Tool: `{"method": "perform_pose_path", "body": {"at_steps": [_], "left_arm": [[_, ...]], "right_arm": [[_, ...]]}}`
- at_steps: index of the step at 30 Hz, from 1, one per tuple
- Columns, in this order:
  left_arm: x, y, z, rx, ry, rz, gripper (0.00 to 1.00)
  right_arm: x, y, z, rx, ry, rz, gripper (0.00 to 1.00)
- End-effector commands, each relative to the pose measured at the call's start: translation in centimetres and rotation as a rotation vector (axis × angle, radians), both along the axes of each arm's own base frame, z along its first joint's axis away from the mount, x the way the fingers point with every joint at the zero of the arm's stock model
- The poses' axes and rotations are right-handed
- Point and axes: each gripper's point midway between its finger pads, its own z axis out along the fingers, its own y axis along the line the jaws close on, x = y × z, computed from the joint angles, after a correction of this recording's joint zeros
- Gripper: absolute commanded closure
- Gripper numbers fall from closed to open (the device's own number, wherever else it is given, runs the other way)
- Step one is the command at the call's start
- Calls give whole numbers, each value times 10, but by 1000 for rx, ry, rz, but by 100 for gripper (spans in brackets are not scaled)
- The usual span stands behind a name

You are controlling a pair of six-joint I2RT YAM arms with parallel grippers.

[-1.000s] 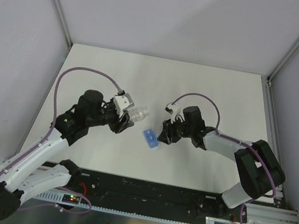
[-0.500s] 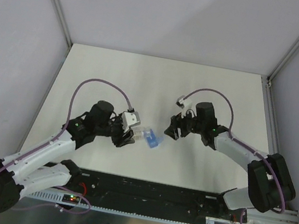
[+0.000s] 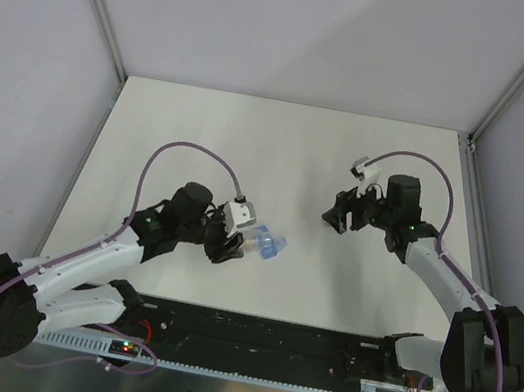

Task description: Sort the pills into containers

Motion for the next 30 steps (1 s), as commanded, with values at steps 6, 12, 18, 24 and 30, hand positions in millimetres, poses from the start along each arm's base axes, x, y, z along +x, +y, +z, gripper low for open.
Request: {"method": "perform_pose_path", "body": {"at_steps": [6,12,18,24,30], "left_arm": [[2,-16,6,-39,-12,12,100],[3,-15,17,-51,-78,-16,100],[1,-13,19,-58,-99,-47,100],[0,-13,18,-57,-107,-55,100],[1,-12,18,-50,-109,-50,100]], "right_arm": [[-8,5,19,13,-40,80,28],[-22,36,1,8,20,181,29],[-36,73,-15,13,112,289,29],[-40,97,-29,24,197,346,31],[-48,112,-50,-5,260,378,34]]}}
